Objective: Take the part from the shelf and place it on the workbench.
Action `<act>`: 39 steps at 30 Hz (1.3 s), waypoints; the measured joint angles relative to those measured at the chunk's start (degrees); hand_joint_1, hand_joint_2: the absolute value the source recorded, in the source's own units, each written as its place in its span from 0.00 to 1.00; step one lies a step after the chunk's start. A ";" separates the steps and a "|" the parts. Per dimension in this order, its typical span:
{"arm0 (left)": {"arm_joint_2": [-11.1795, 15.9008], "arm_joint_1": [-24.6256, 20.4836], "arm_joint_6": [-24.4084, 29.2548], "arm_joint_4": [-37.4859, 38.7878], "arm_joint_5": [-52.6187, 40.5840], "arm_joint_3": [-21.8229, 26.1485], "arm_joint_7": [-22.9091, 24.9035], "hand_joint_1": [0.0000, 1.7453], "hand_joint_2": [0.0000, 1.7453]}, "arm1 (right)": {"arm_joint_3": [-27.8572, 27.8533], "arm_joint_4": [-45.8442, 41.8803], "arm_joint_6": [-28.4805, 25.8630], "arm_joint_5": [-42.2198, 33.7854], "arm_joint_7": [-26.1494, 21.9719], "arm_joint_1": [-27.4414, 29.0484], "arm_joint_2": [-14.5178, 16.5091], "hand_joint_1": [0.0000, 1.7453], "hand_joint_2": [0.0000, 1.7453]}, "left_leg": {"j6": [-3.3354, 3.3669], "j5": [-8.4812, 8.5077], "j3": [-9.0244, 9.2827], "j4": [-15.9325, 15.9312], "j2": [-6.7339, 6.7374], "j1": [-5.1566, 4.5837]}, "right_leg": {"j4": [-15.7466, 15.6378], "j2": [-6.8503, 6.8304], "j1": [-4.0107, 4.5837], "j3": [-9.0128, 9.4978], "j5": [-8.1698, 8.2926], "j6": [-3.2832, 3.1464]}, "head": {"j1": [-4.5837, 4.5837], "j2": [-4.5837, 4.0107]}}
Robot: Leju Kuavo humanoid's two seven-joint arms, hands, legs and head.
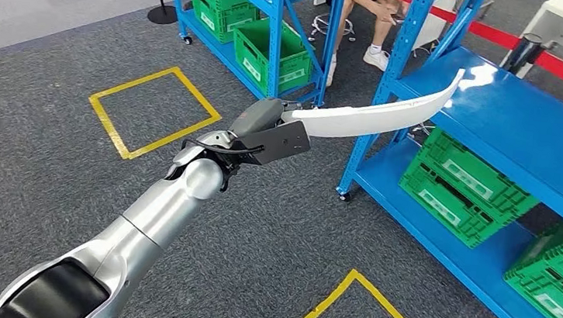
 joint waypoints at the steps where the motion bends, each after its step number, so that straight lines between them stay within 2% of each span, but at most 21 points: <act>1: -0.15 -0.09 0.00 0.06 0.01 -0.02 0.00 1.00 1.00 | -0.01 0.00 -0.01 0.00 -0.16 -0.01 -0.02 0.00 0.00 | -0.24 0.03 -0.16 0.14 -0.80 -0.01 | -3.39 1.37 -0.11 1.51 1.13 -0.08 | 0.01 0.00; 3: -0.32 -0.20 0.00 0.20 0.02 -0.08 0.00 1.00 1.00 | -0.03 0.00 -0.01 0.00 -0.67 -0.03 -0.04 0.00 0.00 | -1.01 0.27 -0.57 0.09 -2.30 0.12 | -6.06 2.75 -0.11 2.65 1.37 -0.32 | 0.03 0.00; 5: -0.30 -0.21 0.01 0.27 0.02 -0.12 -0.01 1.00 1.00 | -0.04 0.00 -0.02 0.00 -0.82 -0.14 0.01 0.00 0.00 | -1.84 0.64 -0.92 -0.18 -3.35 0.30 | -6.45 1.06 -0.08 2.99 1.63 -0.89 | 0.04 0.00; 7: -0.20 -0.35 0.02 0.31 0.08 -0.14 -0.13 1.00 1.00 | -0.05 0.00 -0.04 0.00 -0.57 -0.21 0.05 0.00 0.00 | -2.36 -0.37 -1.96 1.53 -0.53 -0.04 | -6.99 -0.64 -0.27 3.48 1.95 -1.70 | -0.22 0.00; 9: -0.28 -0.51 0.02 0.38 0.26 -0.18 -0.40 1.00 1.00 | -0.06 0.00 -0.08 0.17 -0.49 -0.06 0.04 0.00 0.00 | -2.71 -3.64 -4.88 7.56 3.93 -0.22 | -7.24 -2.41 -0.23 3.68 1.95 -2.25 | -0.59 0.00; 11: -0.40 -0.32 0.16 0.48 0.43 -0.22 -0.62 1.00 1.00 | -0.06 0.00 -0.04 0.76 -0.48 0.11 -0.02 0.00 0.00 | -3.08 -6.44 -8.28 14.52 5.46 0.11 | -7.23 -4.28 -0.13 3.71 1.80 -2.41 | -0.70 0.00; 12: -0.39 -0.10 0.34 0.50 0.46 -0.24 -0.67 1.00 1.00 | -0.06 0.00 -0.01 1.14 -0.47 0.14 -0.05 0.00 0.00 | -3.19 -6.46 -8.85 15.79 5.65 0.24 | -7.22 -5.21 -0.13 3.76 1.72 -2.40 | -0.72 0.00; 14: -0.27 0.37 0.90 0.31 0.47 -0.24 -0.68 1.00 1.00 | -0.05 0.00 0.07 1.82 -0.48 0.10 -0.08 0.00 0.00 | -3.11 -3.60 -6.40 11.48 6.39 0.35 | -7.19 -6.87 -0.11 4.02 1.49 -2.24 | -0.72 0.00; 17: -0.06 0.55 1.55 -0.61 0.43 -0.23 -0.58 1.00 1.00 | 0.04 0.00 0.16 2.43 -0.55 0.01 -0.09 0.00 0.00 | -2.09 -0.14 -0.58 0.79 9.91 -0.32 | -7.10 -8.92 0.28 4.51 0.97 -1.59 | -0.68 0.00; 18: 0.14 0.54 1.42 -0.89 0.56 -0.21 -0.46 1.00 1.00 | 0.09 0.00 0.19 2.58 -0.59 -0.04 -0.10 0.00 0.00 | -1.71 -0.11 -0.01 -0.40 10.31 -0.55 | -7.10 -9.56 0.46 4.64 0.83 -1.29 | -0.64 0.00; 20: 0.85 0.54 0.13 -1.12 1.42 0.04 -0.41 1.00 1.00 | 0.16 0.00 0.41 2.56 -0.64 -0.26 -0.11 0.00 0.00 | -1.04 -0.02 -0.04 -0.67 8.90 -0.64 | -7.22 -10.81 0.56 4.95 0.65 -0.70 | -0.58 0.00; 21: 1.29 0.49 -0.68 -1.06 2.04 0.29 -0.58 1.00 1.00 | 0.17 0.00 0.59 2.35 -0.63 -0.41 -0.14 0.00 0.00 | -0.75 0.11 -0.01 -0.85 8.20 -0.54 | -7.05 -10.47 0.45 5.02 0.36 -0.38 | -0.57 0.00; 23: 1.80 -0.09 -1.91 -0.48 3.20 0.74 -1.37 1.00 1.00 | 0.16 0.00 0.91 1.61 -0.64 -0.54 -0.21 0.00 0.00 | -0.17 0.45 0.08 -1.21 6.75 -0.18 | -4.05 -7.21 0.21 3.72 -1.60 0.13 | -0.43 0.00; 25: 1.83 -0.86 -2.30 0.73 3.78 0.86 -2.17 1.00 1.00 | 0.07 0.00 1.02 0.90 -0.65 -0.36 -0.31 0.00 0.00 | 0.15 0.57 0.01 -1.25 5.14 0.00 | 3.29 -3.66 0.16 0.02 -4.94 0.32 | -0.18 0.00; 27: 1.78 -0.98 -2.18 1.79 3.92 0.87 -2.64 1.00 1.00 | -0.03 0.00 0.96 0.41 -0.62 -0.11 -0.35 0.00 0.00 | 0.24 0.58 -0.02 -1.12 3.42 0.00 | 8.80 -2.71 0.19 -3.14 -6.15 0.29 | -0.05 0.00; 29: 1.79 -0.84 -1.95 2.33 3.93 0.88 -2.86 1.00 1.00 | -0.10 0.00 0.89 0.10 -0.59 -0.01 -0.32 0.00 0.00 | 0.12 0.55 -0.02 -0.81 1.65 0.07 | 5.90 -2.15 0.07 -2.38 -3.11 0.19 | -0.04 0.00; 31: 1.76 -0.90 -1.84 2.60 3.94 0.88 -3.01 1.00 1.00 | -0.18 0.00 0.80 -0.01 -0.68 -0.01 -0.29 0.00 0.00 | -0.36 0.41 -0.19 -0.31 -0.02 0.15 | -1.81 0.29 -0.28 0.88 0.47 0.17 | 0.01 0.00; 33: 1.69 -0.98 -1.80 2.72 3.95 0.89 -3.07 1.00 1.00 | -0.24 0.00 0.74 -0.03 -1.09 -0.06 -0.28 0.00 0.00 | -1.14 0.44 -0.61 -0.09 -1.46 0.17 | -5.83 2.08 -0.37 2.66 1.38 -0.07 | 0.08 0.00; 35: 1.73 -0.98 -1.78 2.86 3.96 1.02 -3.09 1.00 1.00 | -0.26 0.00 0.72 -0.09 -1.21 -0.18 -0.24 0.00 0.00 | -1.97 0.81 -1.04 -0.39 -2.69 0.28 | -6.13 1.17 -0.25 2.97 1.38 -0.75 | 0.09 0.00; 37: 1.88 -1.03 -1.70 2.98 3.96 1.24 -3.08 1.00 1.00 | -0.26 0.00 0.70 -0.15 -1.02 -0.25 -0.14 0.00 0.00 | -2.53 0.27 -1.78 0.62 -0.48 0.13 | -6.53 -0.32 -0.25 3.31 1.71 -1.68 | -0.15 0.00; 39: 1.93 -1.00 -1.26 2.98 3.90 1.35 -3.06 1.00 1.00 | -0.27 0.00 0.69 -0.10 -0.99 -0.08 -0.08 0.00 0.00 | -2.82 -2.65 -4.23 5.82 3.68 -0.03 | -6.79 -1.97 -0.06 3.46 1.81 -2.43 | -0.53 0.00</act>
